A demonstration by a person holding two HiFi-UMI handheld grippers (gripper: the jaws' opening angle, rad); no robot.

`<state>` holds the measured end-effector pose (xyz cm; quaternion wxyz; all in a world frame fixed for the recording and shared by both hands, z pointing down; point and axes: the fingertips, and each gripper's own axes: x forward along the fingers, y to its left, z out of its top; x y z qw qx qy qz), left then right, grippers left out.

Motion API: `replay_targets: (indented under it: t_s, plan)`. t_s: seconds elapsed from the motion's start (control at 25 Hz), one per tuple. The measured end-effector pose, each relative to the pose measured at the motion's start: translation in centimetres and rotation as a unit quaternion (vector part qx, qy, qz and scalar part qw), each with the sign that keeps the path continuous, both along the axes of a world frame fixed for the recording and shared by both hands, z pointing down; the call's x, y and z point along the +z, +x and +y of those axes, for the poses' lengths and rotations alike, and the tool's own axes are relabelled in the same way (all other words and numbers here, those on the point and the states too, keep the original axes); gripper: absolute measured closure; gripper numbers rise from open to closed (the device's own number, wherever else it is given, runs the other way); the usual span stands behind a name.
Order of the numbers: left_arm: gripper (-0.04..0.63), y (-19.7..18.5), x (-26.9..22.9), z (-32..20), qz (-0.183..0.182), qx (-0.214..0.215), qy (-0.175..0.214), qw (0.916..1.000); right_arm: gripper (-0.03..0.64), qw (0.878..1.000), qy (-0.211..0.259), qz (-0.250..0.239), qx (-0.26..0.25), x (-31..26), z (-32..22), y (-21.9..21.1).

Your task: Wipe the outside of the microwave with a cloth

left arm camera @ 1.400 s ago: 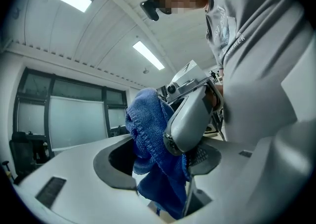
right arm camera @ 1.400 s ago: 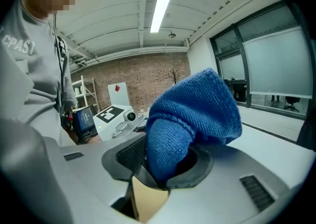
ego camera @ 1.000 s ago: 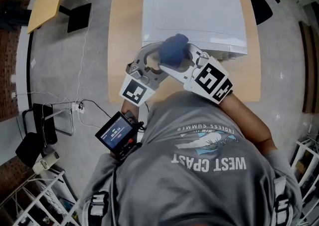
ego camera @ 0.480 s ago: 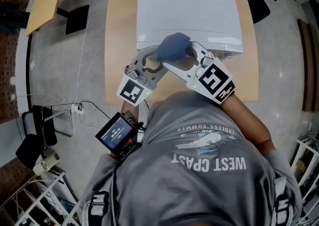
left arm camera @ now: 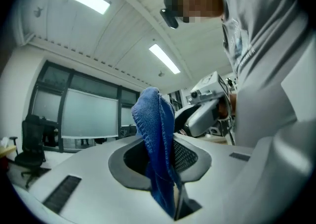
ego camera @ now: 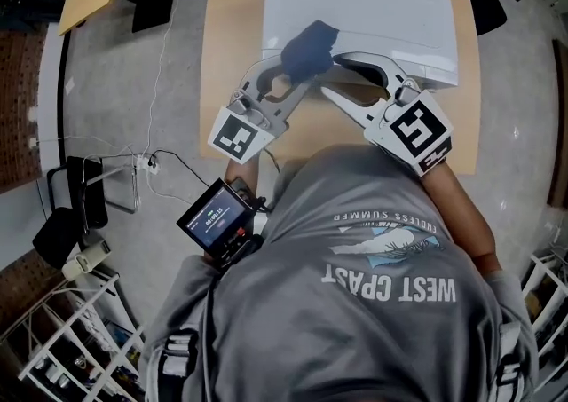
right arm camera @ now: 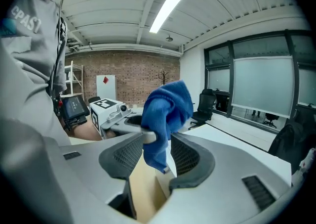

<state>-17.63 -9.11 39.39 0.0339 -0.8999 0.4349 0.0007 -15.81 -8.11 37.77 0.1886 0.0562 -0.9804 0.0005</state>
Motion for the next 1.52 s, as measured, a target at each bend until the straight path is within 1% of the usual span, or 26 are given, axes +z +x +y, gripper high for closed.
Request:
replay_targets:
  t_s: [0.04, 0.08, 0.16, 0.28, 0.52, 0.64, 0.76, 0.88, 1.0, 1.12, 1.2, 1.24, 1.4, 1.52]
  plan:
    - [0.489, -1.1, -0.2, -0.2, 0.022, -0.011, 0.003, 0.9997, 0.439, 1.000, -0.003, -0.001, 0.005, 0.4, -0.1, 0.2]
    - [0.491, -2.2, -0.3, -0.3, 0.036, -0.022, 0.006, 0.9991, 0.439, 1.000, -0.009, -0.003, 0.008, 0.8, 0.0, 0.2]
    - [0.492, -4.2, -0.3, -0.1, 0.042, -0.042, 0.007, 0.9982, 0.439, 1.000, -0.021, -0.004, 0.009, 1.4, 0.5, 0.0]
    - [0.494, -6.4, -0.1, -0.2, 0.033, -0.058, 0.007, 0.9977, 0.439, 0.999, -0.030, -0.001, 0.010, 2.0, 0.7, -0.5]
    - [0.492, -10.8, 1.3, -2.6, -0.010, -0.091, 0.004, 0.9958, 0.439, 0.999, -0.025, -0.002, 0.024, 2.4, -0.4, -1.3]
    - [0.493, -13.5, 2.7, -4.1, -0.044, -0.120, -0.015, 0.9917, 0.439, 0.999, -0.027, 0.003, 0.039, 2.8, -0.8, -1.1]
    - [0.492, -15.5, 4.8, -5.1, -0.104, -0.144, -0.038, 0.9834, 0.439, 0.998, -0.031, 0.009, 0.056, 3.0, -1.1, -0.4]
    - [0.493, -16.6, 6.7, -5.8, -0.172, -0.157, -0.060, 0.9707, 0.439, 0.997, -0.034, 0.013, 0.074, 2.8, -1.2, 0.3]
    - [0.492, -17.1, 9.0, -6.5, -0.235, -0.161, -0.078, 0.9553, 0.439, 0.995, -0.039, 0.019, 0.090, 3.1, -1.2, 0.8]
    - [0.492, -18.1, 12.1, -7.3, -0.284, -0.163, -0.104, 0.9393, 0.439, 0.993, -0.046, 0.025, 0.104, 3.8, -1.7, 0.8]
    - [0.492, -18.6, 13.9, -8.3, -0.299, -0.162, -0.119, 0.9329, 0.439, 0.992, -0.050, 0.029, 0.112, 4.4, -2.4, 0.8]
    - [0.492, -18.8, 14.6, -8.8, -0.300, -0.162, -0.124, 0.9318, 0.439, 0.991, -0.052, 0.032, 0.117, 4.6, -2.6, 0.8]
    - [0.492, -18.8, 16.4, -10.5, -0.293, -0.155, -0.137, 0.9334, 0.439, 0.987, -0.060, 0.045, 0.139, 5.4, -3.0, 1.4]
    - [0.492, -17.8, 17.9, -10.9, -0.294, -0.142, -0.141, 0.9347, 0.439, 0.984, -0.066, 0.054, 0.156, 6.0, -2.2, 2.1]
